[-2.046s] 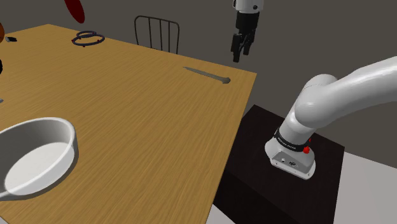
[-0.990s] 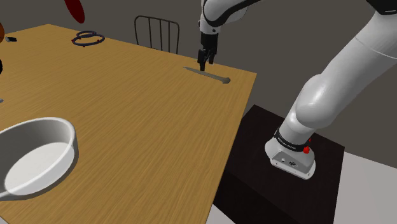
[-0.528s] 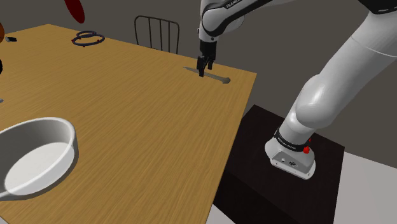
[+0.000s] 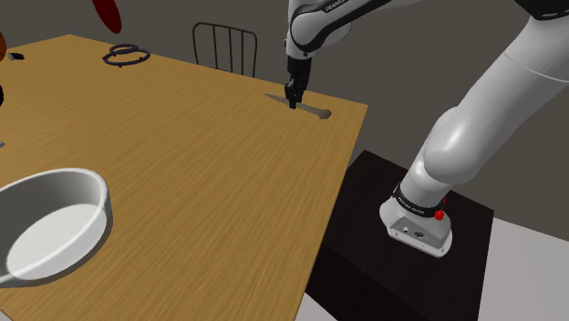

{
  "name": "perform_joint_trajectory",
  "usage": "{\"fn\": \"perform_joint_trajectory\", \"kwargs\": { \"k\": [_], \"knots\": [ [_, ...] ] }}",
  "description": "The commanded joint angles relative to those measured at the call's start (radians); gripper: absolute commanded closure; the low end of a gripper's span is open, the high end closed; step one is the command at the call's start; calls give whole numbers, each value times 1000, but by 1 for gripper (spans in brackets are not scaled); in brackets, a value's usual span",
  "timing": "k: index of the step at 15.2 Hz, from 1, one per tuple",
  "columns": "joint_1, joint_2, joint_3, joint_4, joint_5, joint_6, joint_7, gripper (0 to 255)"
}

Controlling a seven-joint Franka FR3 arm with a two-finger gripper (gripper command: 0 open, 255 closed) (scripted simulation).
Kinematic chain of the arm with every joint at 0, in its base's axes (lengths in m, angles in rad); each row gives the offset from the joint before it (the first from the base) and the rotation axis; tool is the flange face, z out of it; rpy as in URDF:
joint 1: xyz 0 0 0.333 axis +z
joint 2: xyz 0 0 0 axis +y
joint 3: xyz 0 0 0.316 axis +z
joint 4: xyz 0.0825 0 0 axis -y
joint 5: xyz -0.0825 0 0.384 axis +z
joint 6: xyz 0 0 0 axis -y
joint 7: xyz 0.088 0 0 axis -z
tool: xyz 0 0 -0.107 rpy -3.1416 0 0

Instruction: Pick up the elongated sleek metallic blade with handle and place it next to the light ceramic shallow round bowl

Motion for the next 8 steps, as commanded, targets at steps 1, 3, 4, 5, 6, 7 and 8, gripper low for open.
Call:
{"fn": "perform_joint_trajectory", "kwargs": {
  "k": [1, 3, 4, 5, 6, 7, 8],
  "knots": [
    [4, 4, 5, -5, 22, -1, 0, 255],
    [5, 5, 6, -9, 21, 3, 1, 255],
    [5, 8, 6, -8, 22, 5, 1, 255],
    [6, 11, 8, -5, 22, 5, 4, 255],
    [5, 10, 5, -8, 22, 8, 0, 255],
    [4, 3, 5, -19, 21, 11, 0, 255],
    [6, 5, 4, -5, 21, -1, 0, 255]
  ]
}}
